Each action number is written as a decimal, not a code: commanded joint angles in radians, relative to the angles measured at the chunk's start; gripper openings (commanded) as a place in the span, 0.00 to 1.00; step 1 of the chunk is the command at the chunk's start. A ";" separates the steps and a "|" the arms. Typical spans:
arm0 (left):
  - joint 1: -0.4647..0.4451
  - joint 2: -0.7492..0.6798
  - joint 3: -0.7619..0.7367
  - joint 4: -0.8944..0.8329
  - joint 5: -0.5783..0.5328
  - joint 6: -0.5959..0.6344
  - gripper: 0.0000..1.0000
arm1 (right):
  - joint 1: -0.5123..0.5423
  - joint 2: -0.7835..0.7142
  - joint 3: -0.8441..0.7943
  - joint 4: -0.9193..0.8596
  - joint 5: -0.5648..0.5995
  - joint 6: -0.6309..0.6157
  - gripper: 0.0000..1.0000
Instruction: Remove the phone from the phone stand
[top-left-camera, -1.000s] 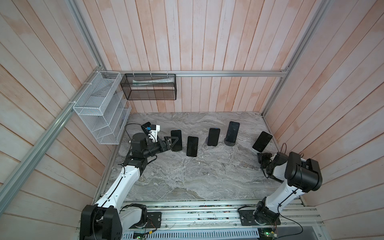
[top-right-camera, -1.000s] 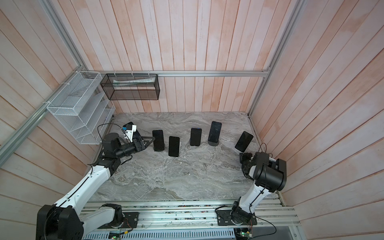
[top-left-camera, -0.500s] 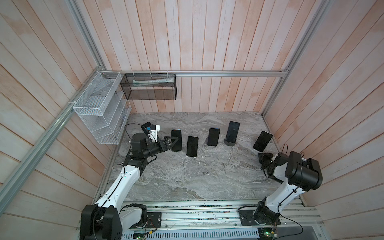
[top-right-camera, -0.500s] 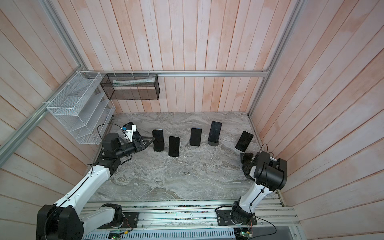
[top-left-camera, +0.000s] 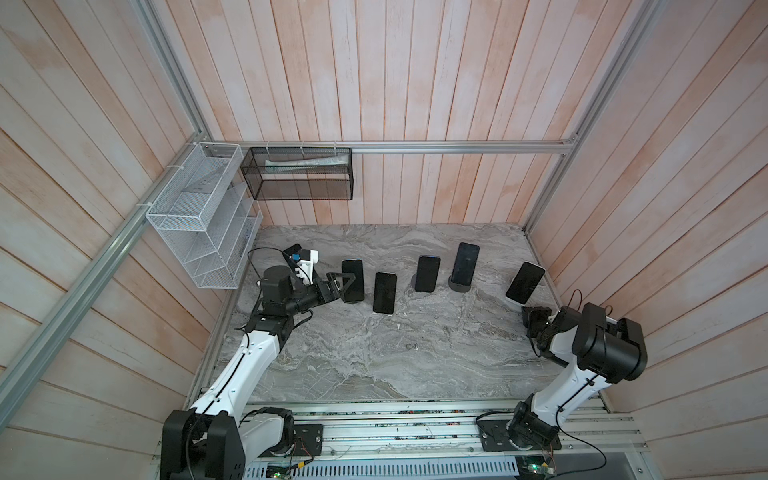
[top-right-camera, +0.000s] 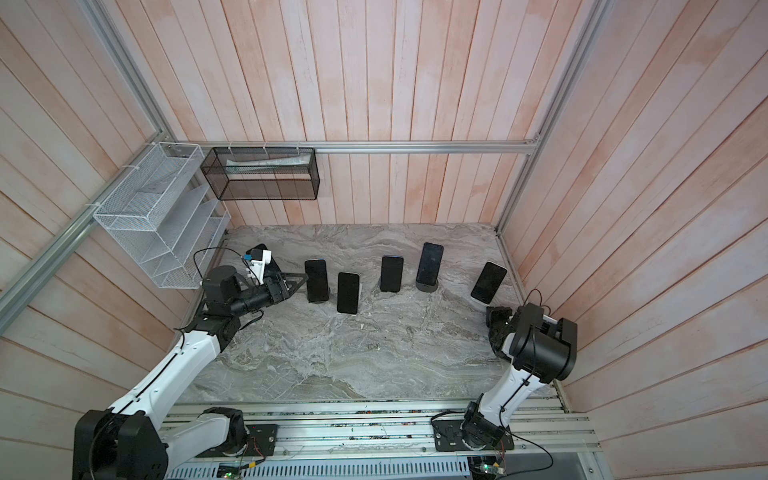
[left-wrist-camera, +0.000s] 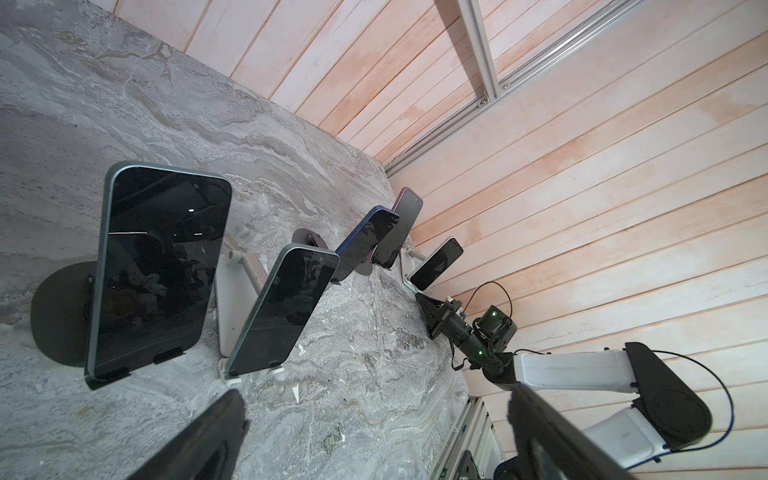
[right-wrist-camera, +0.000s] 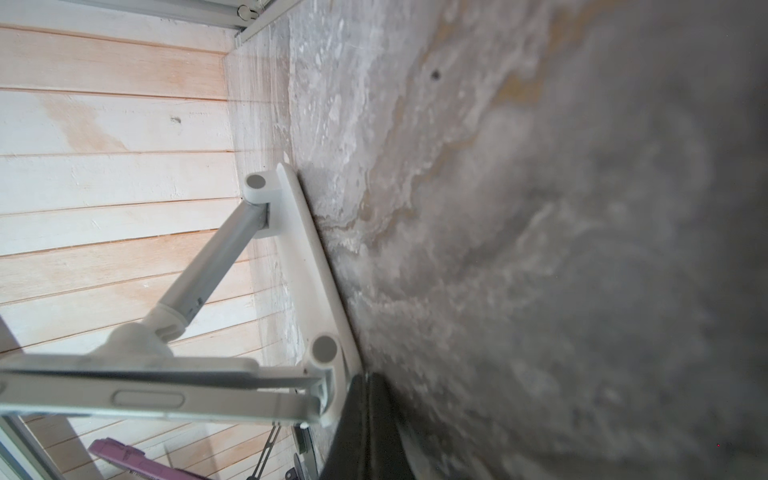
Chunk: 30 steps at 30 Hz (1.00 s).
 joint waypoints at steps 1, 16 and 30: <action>0.005 -0.019 0.008 -0.010 0.004 0.027 1.00 | -0.013 0.026 0.007 -0.055 0.032 -0.007 0.00; 0.001 -0.052 0.028 -0.073 -0.013 0.051 1.00 | 0.019 -0.481 0.049 -0.811 0.247 -0.326 0.00; -0.008 -0.083 0.033 -0.084 -0.041 0.055 1.00 | 0.191 -0.326 0.781 -1.432 0.459 -0.687 0.98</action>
